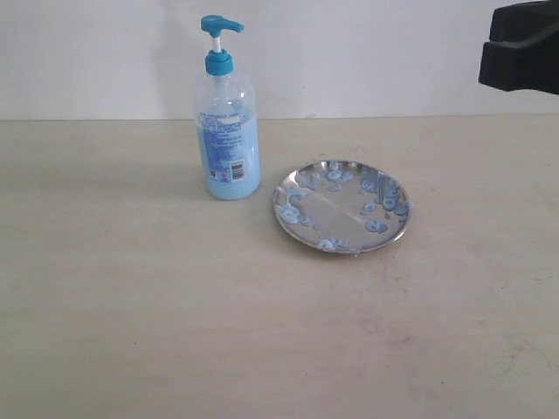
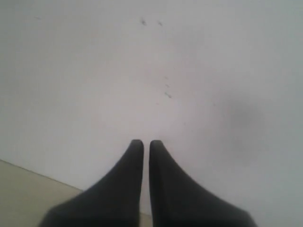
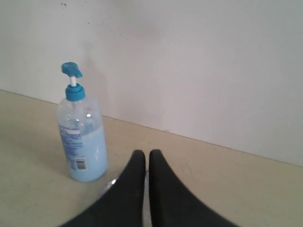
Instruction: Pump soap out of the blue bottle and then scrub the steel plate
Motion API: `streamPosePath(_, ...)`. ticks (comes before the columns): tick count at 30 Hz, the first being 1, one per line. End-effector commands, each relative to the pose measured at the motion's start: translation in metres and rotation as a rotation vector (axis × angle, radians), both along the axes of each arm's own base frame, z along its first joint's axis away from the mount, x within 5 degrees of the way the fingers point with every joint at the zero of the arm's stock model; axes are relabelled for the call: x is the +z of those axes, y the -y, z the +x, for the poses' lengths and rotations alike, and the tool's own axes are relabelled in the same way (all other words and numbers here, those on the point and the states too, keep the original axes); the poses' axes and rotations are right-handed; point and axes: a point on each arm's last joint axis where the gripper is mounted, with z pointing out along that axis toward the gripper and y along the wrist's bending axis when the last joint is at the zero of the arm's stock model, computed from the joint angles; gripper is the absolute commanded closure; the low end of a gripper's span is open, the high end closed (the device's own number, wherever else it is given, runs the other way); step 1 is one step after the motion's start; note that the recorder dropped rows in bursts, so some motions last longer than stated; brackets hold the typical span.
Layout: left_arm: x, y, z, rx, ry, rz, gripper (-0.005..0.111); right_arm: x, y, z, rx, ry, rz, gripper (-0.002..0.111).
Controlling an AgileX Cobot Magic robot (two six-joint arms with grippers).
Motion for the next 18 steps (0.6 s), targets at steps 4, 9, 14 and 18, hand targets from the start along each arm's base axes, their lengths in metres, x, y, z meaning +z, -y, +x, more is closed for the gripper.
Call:
streamPosePath(4,0.061,-0.004,-0.064,0.269,0.206,-0.026,0.103,0.005,-0.008,-0.003,0.092,0.043,0.032,0.109)
streamPosePath(9,0.087,0.022,-0.118,0.280,0.339,0.252,0.103,0.004,-0.007,-0.003,0.081,0.040,0.020,0.109)
streamPosePath(14,0.073,0.050,-0.166,0.137,0.419,0.324,0.103,0.004,-0.006,-0.003,0.072,0.038,0.013,0.109)
streamPosePath(18,0.018,0.050,-0.193,0.134,0.372,0.341,0.103,0.004,-0.006,-0.003,0.078,0.041,0.012,0.109)
